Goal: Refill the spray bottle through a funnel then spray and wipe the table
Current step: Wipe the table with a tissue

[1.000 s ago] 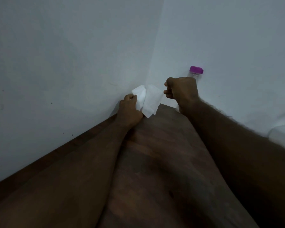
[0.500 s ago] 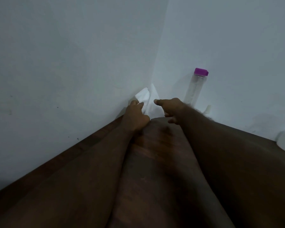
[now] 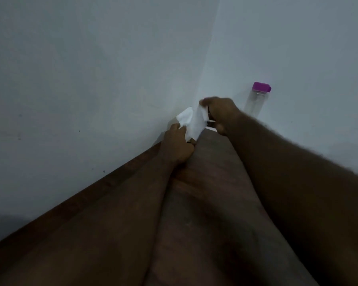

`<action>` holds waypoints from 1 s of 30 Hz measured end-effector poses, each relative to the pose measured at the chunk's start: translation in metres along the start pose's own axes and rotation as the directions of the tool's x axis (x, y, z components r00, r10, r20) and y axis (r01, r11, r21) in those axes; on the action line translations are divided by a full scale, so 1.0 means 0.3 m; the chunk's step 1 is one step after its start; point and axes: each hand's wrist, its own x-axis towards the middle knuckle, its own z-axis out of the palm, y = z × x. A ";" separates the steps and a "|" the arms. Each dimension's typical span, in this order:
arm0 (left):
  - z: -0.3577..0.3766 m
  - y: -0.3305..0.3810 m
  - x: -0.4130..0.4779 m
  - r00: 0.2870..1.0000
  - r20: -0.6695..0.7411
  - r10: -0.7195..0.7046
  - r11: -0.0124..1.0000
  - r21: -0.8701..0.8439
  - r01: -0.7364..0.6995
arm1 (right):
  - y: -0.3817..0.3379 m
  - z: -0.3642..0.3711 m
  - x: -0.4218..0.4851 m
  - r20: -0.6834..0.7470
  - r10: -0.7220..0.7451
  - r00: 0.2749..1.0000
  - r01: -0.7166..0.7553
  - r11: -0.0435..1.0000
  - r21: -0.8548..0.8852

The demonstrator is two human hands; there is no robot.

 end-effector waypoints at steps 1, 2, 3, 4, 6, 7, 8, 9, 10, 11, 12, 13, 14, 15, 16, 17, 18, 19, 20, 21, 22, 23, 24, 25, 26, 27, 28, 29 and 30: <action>-0.001 0.002 -0.001 1.000 -0.004 -0.003 1.000 -0.021 0.003 | -0.037 -0.001 -0.009 0.007 -0.026 1.000 0.026 0.999 0.036; -0.002 0.004 -0.002 1.000 0.004 -0.004 1.000 -0.026 0.004 | -0.069 -0.004 -0.015 0.011 -0.047 0.999 0.046 0.996 0.074; -0.002 0.004 -0.001 1.000 0.013 -0.002 1.000 -0.016 0.002 | -0.097 -0.013 -0.023 0.014 -0.060 0.998 0.058 0.992 0.111; -0.001 0.000 0.002 1.000 0.020 0.001 1.000 -0.005 -0.001 | -0.117 -0.025 -0.032 0.018 -0.071 0.997 0.068 0.987 0.142; 0.004 -0.008 0.007 1.000 0.029 0.006 1.000 -0.021 -0.005 | -0.134 -0.059 -0.058 0.019 -0.075 0.997 0.071 0.983 0.168; 0.007 -0.012 0.007 1.000 0.028 -0.002 0.999 -0.035 0.003 | -0.130 -0.080 -0.075 0.020 -0.071 0.997 0.067 0.985 0.156; 0.010 -0.011 0.005 0.999 0.024 -0.021 0.999 -0.039 0.022 | -0.119 -0.106 -0.091 0.024 -0.065 0.998 0.061 0.988 0.140; 0.013 -0.011 0.002 0.999 0.012 -0.042 0.999 -0.028 0.042 | -0.105 -0.134 -0.110 0.029 -0.061 0.998 0.057 0.991 0.118; 0.012 -0.013 -0.001 0.998 -0.011 -0.058 0.998 -0.010 0.058 | -0.090 -0.159 -0.129 0.039 -0.064 0.997 0.061 0.995 0.082; 0.009 -0.008 -0.012 0.996 -0.051 -0.069 0.997 0.015 0.070 | -0.075 -0.193 -0.155 0.046 -0.073 0.996 0.072 0.997 0.020; 0.006 -0.004 -0.025 0.991 -0.114 -0.073 0.996 0.041 0.078 | -0.061 -0.224 -0.182 0.056 -0.085 0.995 0.088 0.994 -0.062; 0.001 0.006 -0.041 0.978 -0.199 -0.061 0.995 0.066 0.075 | -0.054 -0.259 -0.218 0.068 -0.092 0.993 0.101 0.985 -0.141; -0.008 0.023 -0.061 0.958 -0.284 -0.037 0.995 0.076 0.061 | -0.053 -0.292 -0.260 0.085 -0.090 0.992 0.105 0.975 -0.194; -0.015 0.045 -0.080 0.938 -0.346 -0.014 0.997 0.063 0.038 | -0.058 -0.320 -0.301 0.113 -0.077 0.991 0.102 0.968 -0.230; -0.024 0.093 -0.108 0.932 -0.362 -0.011 1.000 0.009 0.015 | -0.072 -0.356 -0.353 0.150 -0.065 0.987 0.101 0.964 -0.247; -0.029 0.136 -0.130 0.947 -0.318 -0.049 0.992 -0.126 0.009 | -0.089 -0.391 -0.405 0.200 -0.059 0.978 0.111 0.960 -0.256; -0.044 0.202 -0.166 0.975 -0.191 -0.110 0.940 -0.339 0.040 | -0.110 -0.429 -0.463 0.255 -0.055 0.965 0.119 0.963 -0.243; -0.053 0.270 -0.207 0.988 0.020 -0.151 0.799 -0.586 0.134 | -0.127 -0.468 -0.515 0.313 -0.052 0.948 0.122 0.970 -0.209; -0.062 0.330 -0.254 0.965 0.235 -0.119 0.601 -0.756 0.259 | -0.142 -0.501 -0.564 0.358 -0.045 0.932 0.115 0.978 -0.174; -0.062 0.383 -0.309 0.919 0.393 -0.038 0.440 -0.819 0.369 | -0.148 -0.542 -0.613 0.377 -0.038 0.926 0.109 0.979 -0.170; -0.059 0.424 -0.360 0.866 0.496 0.053 0.311 -0.833 0.458 | -0.151 -0.577 -0.659 0.374 -0.029 0.927 0.112 0.973 -0.202; -0.055 0.461 -0.412 0.816 0.562 0.138 0.235 -0.819 0.524 | -0.148 -0.615 -0.699 0.349 -0.018 0.937 0.114 0.960 -0.256; -0.054 0.499 -0.467 0.762 0.610 0.216 0.178 -0.792 0.584 | -0.146 -0.653 -0.740 0.313 -0.005 0.950 0.104 0.948 -0.302; -0.051 0.528 -0.499 0.729 0.635 0.257 0.191 -0.773 0.605 | -0.144 -0.686 -0.773 0.281 0.002 0.960 0.095 0.939 -0.330; -0.053 0.571 -0.525 0.718 0.647 0.256 0.292 -0.760 0.581 | -0.143 -0.724 -0.813 0.254 0.006 0.967 0.084 0.936 -0.342; -0.051 0.602 -0.538 0.744 0.636 0.205 0.424 -0.743 0.518 | -0.142 -0.760 -0.847 0.229 0.005 0.973 0.077 0.933 -0.351; -0.049 0.641 -0.555 0.769 0.621 0.153 0.511 -0.716 0.476 | -0.146 -0.793 -0.887 0.200 0.012 0.980 0.063 0.930 -0.361; -0.036 0.666 -0.561 0.782 0.614 0.108 0.556 -0.689 0.465 | -0.149 -0.825 -0.924 0.173 0.018 0.985 0.048 0.928 -0.369; -0.032 0.689 -0.570 0.784 0.616 0.074 0.566 -0.673 0.475 | -0.153 -0.851 -0.956 0.149 0.026 0.989 0.031 0.928 -0.370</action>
